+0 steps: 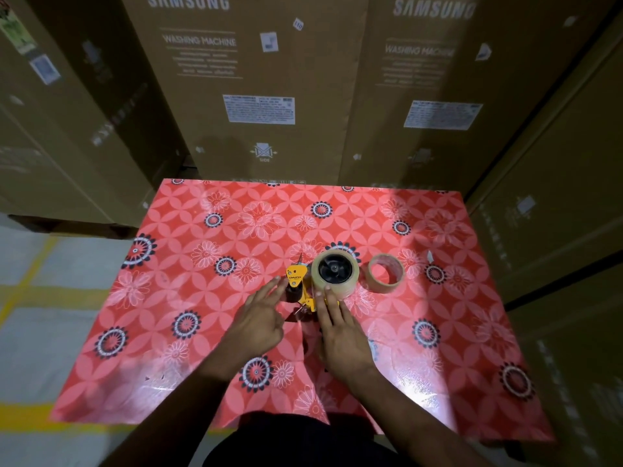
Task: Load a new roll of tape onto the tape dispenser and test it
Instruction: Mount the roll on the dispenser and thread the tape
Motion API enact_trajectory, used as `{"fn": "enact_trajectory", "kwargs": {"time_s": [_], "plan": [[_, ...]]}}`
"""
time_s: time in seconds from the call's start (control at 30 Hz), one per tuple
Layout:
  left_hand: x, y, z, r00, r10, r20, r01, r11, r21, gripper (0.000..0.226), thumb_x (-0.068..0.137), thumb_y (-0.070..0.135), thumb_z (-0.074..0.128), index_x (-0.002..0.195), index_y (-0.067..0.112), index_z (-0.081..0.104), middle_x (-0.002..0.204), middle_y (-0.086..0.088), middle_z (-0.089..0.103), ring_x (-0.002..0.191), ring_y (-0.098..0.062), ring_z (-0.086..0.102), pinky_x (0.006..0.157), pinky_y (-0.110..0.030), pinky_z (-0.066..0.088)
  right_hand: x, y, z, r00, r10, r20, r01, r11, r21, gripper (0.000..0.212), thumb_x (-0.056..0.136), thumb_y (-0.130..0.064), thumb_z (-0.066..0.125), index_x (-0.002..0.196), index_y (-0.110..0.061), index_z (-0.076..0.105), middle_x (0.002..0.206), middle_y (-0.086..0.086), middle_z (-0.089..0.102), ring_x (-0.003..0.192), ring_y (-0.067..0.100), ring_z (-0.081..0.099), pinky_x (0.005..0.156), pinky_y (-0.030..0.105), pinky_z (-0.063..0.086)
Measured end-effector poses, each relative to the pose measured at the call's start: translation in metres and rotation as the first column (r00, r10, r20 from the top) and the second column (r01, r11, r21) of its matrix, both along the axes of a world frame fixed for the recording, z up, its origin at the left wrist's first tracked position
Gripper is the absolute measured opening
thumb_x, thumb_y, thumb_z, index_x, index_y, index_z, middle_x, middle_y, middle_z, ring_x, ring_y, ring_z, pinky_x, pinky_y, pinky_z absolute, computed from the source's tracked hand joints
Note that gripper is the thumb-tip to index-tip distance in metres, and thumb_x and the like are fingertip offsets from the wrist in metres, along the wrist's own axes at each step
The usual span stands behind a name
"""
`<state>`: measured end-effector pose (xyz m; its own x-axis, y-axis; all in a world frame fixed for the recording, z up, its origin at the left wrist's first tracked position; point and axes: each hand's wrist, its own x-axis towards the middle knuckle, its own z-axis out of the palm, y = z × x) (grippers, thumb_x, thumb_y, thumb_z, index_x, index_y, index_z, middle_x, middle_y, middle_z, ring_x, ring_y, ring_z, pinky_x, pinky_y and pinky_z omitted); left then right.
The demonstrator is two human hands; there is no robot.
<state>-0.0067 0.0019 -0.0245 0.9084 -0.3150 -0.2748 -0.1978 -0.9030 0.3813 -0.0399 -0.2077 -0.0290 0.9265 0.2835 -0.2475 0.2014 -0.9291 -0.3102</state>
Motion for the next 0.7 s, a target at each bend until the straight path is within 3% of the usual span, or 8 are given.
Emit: {"fn": "enact_trajectory", "kwargs": {"time_s": [0.1, 0.17, 0.23, 0.37, 0.47, 0.6, 0.63, 0.7], "plan": [[0.006, 0.011, 0.002, 0.990, 0.072, 0.122, -0.071, 0.997, -0.016, 0.032, 0.090, 0.024, 0.051, 0.059, 0.032, 0.055, 0.167, 0.018, 0.027, 0.159, -0.014, 0.008, 0.125, -0.065, 0.021, -0.003, -0.002, 0.000, 1.000, -0.011, 0.022, 0.011, 1.000, -0.014, 0.087, 0.096, -0.010, 0.048, 0.162, -0.016, -0.009, 0.173, 0.006, -0.008, 0.150, 0.036, 0.030, 0.113, 0.043, 0.044], [0.010, 0.004, 0.006, 0.979, 0.119, 0.169, -0.111, 0.992, -0.052, 0.024, 0.092, 0.026, 0.053, 0.070, 0.033, 0.060, 0.164, 0.015, 0.037, 0.154, -0.017, 0.019, 0.118, -0.062, 0.036, -0.007, -0.004, -0.006, 0.999, -0.017, 0.041, 0.018, 1.000, -0.015, 0.094, 0.089, -0.009, 0.059, 0.163, -0.017, 0.002, 0.173, 0.007, 0.005, 0.130, 0.036, 0.054, 0.082, 0.039, 0.059], [0.013, -0.016, 0.014, 0.975, 0.130, 0.178, -0.116, 0.989, -0.087, 0.014, 0.092, 0.022, 0.058, 0.088, 0.030, 0.068, 0.164, 0.010, 0.039, 0.151, -0.022, 0.024, 0.113, -0.056, 0.041, -0.011, -0.006, -0.007, 0.997, -0.024, 0.066, 0.028, 0.998, -0.059, 0.095, 0.084, -0.010, 0.066, 0.162, -0.021, 0.013, 0.171, 0.008, 0.016, 0.100, 0.033, 0.065, 0.051, 0.033, 0.050], [0.022, -0.050, 0.013, 0.985, 0.052, 0.164, -0.040, 0.996, -0.076, 0.022, 0.097, 0.026, 0.063, 0.111, 0.030, 0.078, 0.169, 0.004, 0.030, 0.155, -0.029, 0.019, 0.116, -0.050, 0.031, -0.013, -0.011, -0.005, 0.997, 0.000, 0.077, 0.008, 0.994, -0.108, 0.084, 0.096, -0.009, 0.048, 0.163, -0.028, 0.001, 0.173, 0.003, -0.006, 0.104, 0.037, 0.057, 0.054, 0.039, 0.047], [0.025, -0.058, 0.003, 0.984, 0.024, 0.178, -0.024, 1.000, -0.006, 0.021, 0.098, 0.033, 0.064, 0.110, 0.032, 0.081, 0.169, 0.005, 0.030, 0.156, -0.028, 0.019, 0.116, -0.050, 0.035, -0.014, -0.013, -0.003, 0.994, -0.029, 0.108, 0.038, 0.996, -0.081, 0.078, 0.095, -0.016, 0.055, 0.162, -0.030, 0.016, 0.172, 0.001, -0.003, 0.091, 0.039, 0.064, 0.051, 0.040, 0.048], [0.032, -0.062, -0.006, 0.986, 0.074, 0.149, -0.075, 0.997, 0.000, 0.016, 0.096, 0.034, 0.066, 0.098, 0.030, 0.082, 0.169, 0.005, 0.031, 0.156, -0.025, 0.021, 0.114, -0.052, 0.041, -0.011, -0.014, 0.031, 0.968, 0.051, 0.247, -0.009, 0.986, -0.167, 0.080, 0.042, -0.020, 0.096, 0.120, -0.026, 0.076, 0.165, 0.015, 0.021, 0.062, 0.027, 0.074, 0.030, 0.025, 0.040], [0.034, -0.062, -0.007, 0.988, 0.073, 0.136, -0.071, 0.997, -0.015, 0.016, 0.095, 0.031, 0.067, 0.094, 0.027, 0.083, 0.169, 0.003, 0.032, 0.156, -0.025, 0.022, 0.114, -0.052, 0.042, -0.011, -0.014, 0.035, 0.954, 0.080, 0.290, -0.028, 0.984, -0.178, 0.077, 0.031, -0.019, 0.098, 0.106, -0.027, 0.081, 0.158, 0.015, 0.020, 0.064, 0.024, 0.075, 0.029, 0.022, 0.038], [0.036, -0.062, -0.007, 0.988, 0.073, 0.138, -0.068, 0.997, -0.042, 0.018, 0.095, 0.026, 0.067, 0.089, 0.020, 0.083, 0.167, 0.000, 0.036, 0.156, -0.026, 0.023, 0.114, -0.053, 0.043, -0.013, -0.011, 0.024, 0.961, 0.091, 0.261, -0.055, 0.989, -0.141, 0.092, 0.035, -0.018, 0.099, 0.122, -0.027, 0.072, 0.159, 0.012, 0.006, 0.061, 0.029, 0.073, 0.027, 0.023, 0.037]]}}
